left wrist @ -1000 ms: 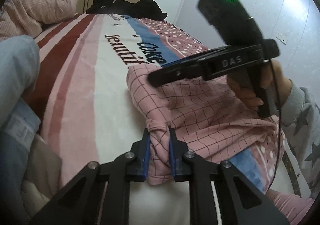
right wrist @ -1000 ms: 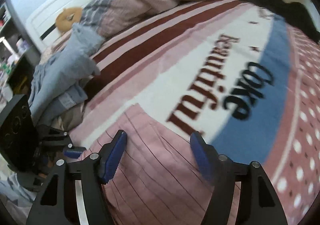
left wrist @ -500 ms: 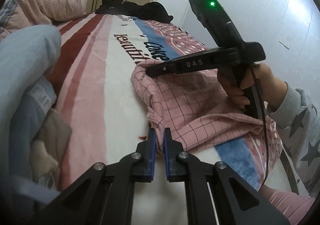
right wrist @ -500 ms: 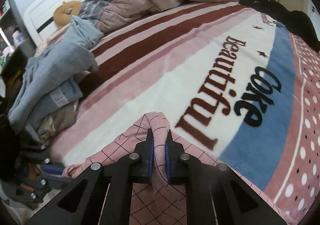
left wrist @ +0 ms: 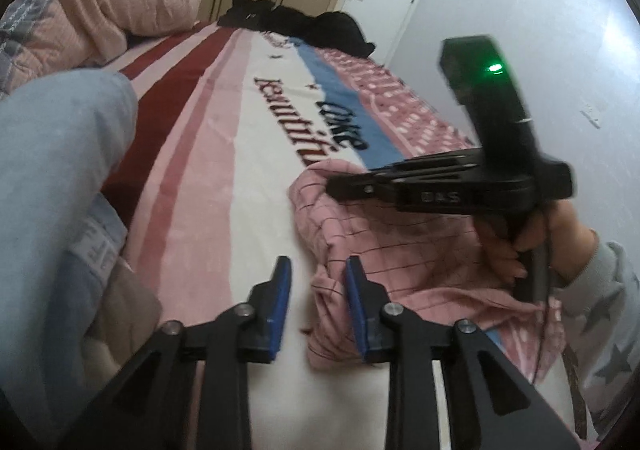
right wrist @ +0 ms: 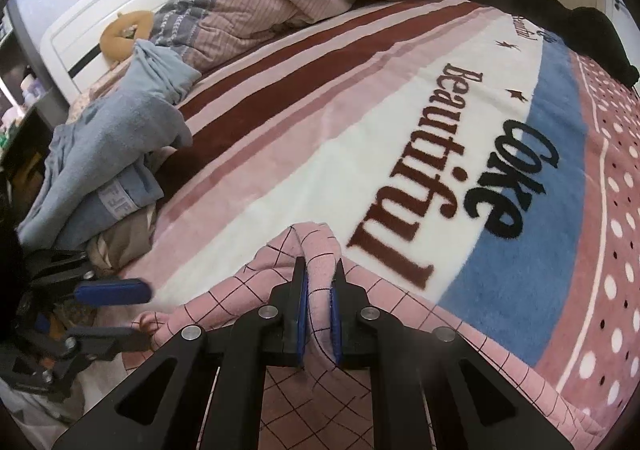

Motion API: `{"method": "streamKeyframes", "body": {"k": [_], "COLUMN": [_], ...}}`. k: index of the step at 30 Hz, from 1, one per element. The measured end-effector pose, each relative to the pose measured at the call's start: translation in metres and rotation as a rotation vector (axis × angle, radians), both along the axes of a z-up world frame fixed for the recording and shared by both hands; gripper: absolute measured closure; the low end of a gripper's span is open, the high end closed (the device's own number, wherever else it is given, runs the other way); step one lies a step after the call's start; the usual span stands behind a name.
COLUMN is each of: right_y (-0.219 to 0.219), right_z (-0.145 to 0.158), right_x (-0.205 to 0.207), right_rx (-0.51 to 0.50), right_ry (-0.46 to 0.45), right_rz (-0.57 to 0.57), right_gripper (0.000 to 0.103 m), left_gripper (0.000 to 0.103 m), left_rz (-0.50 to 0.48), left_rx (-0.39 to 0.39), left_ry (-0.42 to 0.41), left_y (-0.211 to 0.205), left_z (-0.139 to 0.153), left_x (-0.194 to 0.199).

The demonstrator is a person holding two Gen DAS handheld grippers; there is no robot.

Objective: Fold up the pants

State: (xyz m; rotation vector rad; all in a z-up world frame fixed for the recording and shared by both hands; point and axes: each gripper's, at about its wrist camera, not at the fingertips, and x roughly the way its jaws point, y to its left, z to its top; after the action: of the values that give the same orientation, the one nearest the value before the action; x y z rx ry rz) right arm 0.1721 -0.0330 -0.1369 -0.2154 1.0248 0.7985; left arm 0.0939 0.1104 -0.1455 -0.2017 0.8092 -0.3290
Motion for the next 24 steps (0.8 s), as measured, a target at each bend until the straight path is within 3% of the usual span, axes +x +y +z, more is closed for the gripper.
{"method": "streamKeyframes", "body": {"k": [1, 5, 10, 18, 22, 24], "right_y": [0.000, 0.000, -0.002, -0.006, -0.016, -0.025], "right_z": [0.000, -0.001, -0.003, -0.001, 0.010, 0.022], "right_x": [0.000, -0.001, -0.001, -0.001, -0.010, -0.023], "right_rx": [-0.002, -0.009, -0.013, -0.014, 0.017, 0.047], "right_ry": [-0.002, -0.009, -0.007, -0.021, -0.031, -0.048], "right_rz": [0.000, -0.003, -0.031, -0.074, -0.081, -0.063], "right_gripper": [0.099, 0.099, 0.098, 0.096, 0.086, 0.086], "left_gripper": [0.100, 0.102, 0.102, 0.103, 0.102, 0.101], "left_rz": [0.007, 0.011, -0.021, -0.051, -0.016, -0.022], "left_rx": [0.028, 0.150, 0.136, 0.136, 0.168, 0.163], "left_ry": [0.009, 0.013, 0.064, 0.076, 0.023, -0.014], "left_y": [-0.002, -0.009, -0.003, -0.009, -0.003, -0.001], "left_z": [-0.002, -0.007, -0.020, -0.022, -0.002, 0.012], "left_x": [0.001, -0.011, -0.024, -0.042, -0.047, -0.050]}}
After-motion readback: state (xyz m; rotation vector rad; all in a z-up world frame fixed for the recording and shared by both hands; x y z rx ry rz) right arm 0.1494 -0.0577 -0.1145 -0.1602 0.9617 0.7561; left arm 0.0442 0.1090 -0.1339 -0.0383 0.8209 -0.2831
